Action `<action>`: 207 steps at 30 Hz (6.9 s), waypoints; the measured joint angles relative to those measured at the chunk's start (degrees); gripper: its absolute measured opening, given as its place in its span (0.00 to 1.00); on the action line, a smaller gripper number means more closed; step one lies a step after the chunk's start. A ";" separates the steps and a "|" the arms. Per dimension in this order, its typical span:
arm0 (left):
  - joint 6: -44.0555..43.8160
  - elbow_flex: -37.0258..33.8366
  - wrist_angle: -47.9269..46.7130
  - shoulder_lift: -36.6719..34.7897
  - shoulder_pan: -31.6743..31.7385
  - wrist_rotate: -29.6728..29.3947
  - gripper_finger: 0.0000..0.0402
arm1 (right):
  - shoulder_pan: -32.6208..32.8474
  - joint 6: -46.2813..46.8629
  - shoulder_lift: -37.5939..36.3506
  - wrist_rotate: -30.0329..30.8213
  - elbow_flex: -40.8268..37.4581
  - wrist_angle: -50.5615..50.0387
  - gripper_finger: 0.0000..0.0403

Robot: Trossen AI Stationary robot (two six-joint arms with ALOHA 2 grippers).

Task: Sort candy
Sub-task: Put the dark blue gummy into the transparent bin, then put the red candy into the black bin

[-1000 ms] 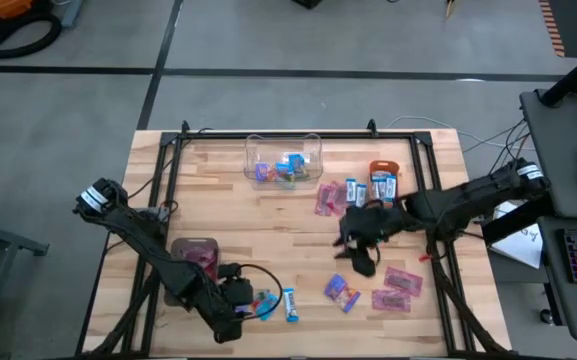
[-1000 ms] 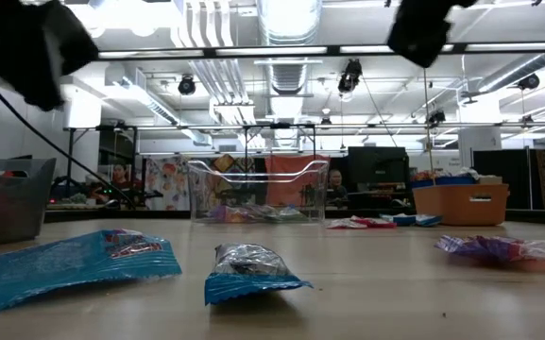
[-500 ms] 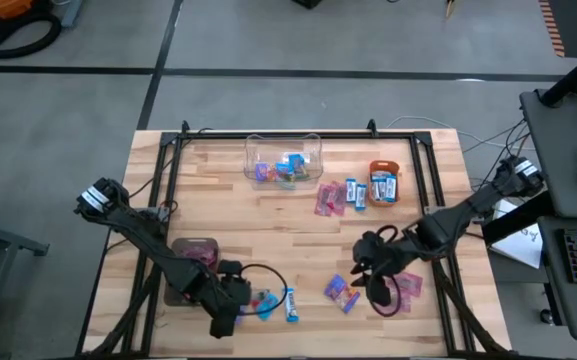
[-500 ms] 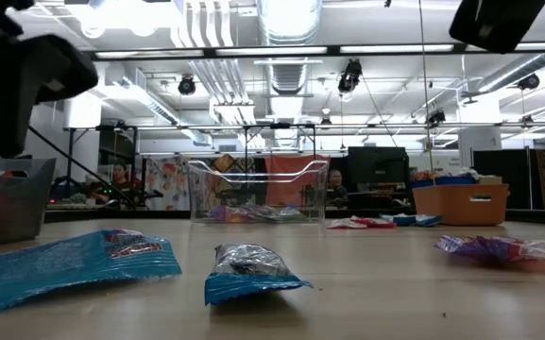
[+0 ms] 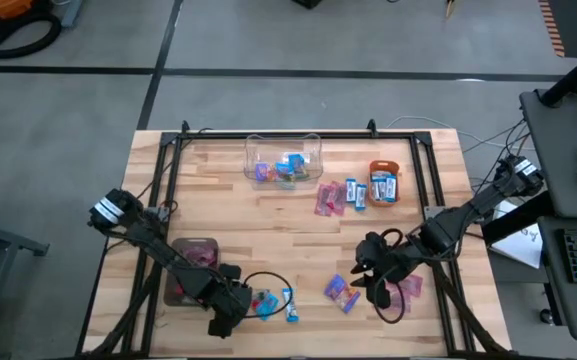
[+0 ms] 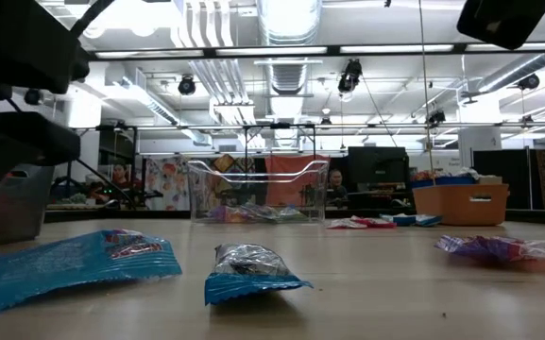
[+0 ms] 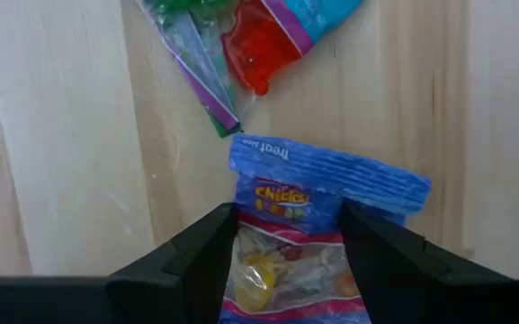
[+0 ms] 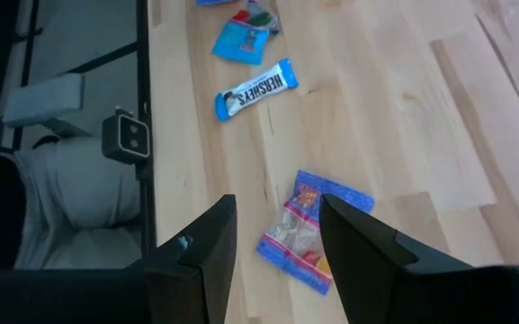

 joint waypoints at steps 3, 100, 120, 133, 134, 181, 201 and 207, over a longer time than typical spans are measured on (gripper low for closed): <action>1.22 0.15 -0.02 0.70 0.08 -0.19 0.46 | 0.00 1.11 0.00 0.00 0.00 -0.02 0.37; 54.64 21.31 -4.63 -3.67 65.96 -1.81 0.34 | -4.55 -2.99 0.00 24.96 0.00 -0.09 0.37; 36.53 10.82 7.54 -12.60 40.73 -3.66 0.33 | -15.58 1.05 0.00 23.39 -6.74 -0.33 0.28; 29.84 3.58 14.44 -17.03 31.57 -15.54 0.33 | -19.50 9.32 0.00 23.35 -12.29 -0.06 0.23; 29.51 3.35 14.78 -17.04 31.20 -15.54 0.33 | -19.98 9.33 0.00 23.39 -12.48 0.06 0.23; 19.39 2.43 5.14 -26.20 27.42 -34.99 0.33 | -34.39 -7.75 24.01 12.38 -8.07 6.70 0.06; 16.23 0.58 5.01 -26.16 23.22 -34.95 0.33 | -21.30 -1.09 14.62 -8.07 -7.35 0.47 0.02; 13.76 -1.96 4.96 -26.16 22.89 -34.92 0.33 | -21.05 -0.77 14.62 -7.10 -7.37 -3.11 0.07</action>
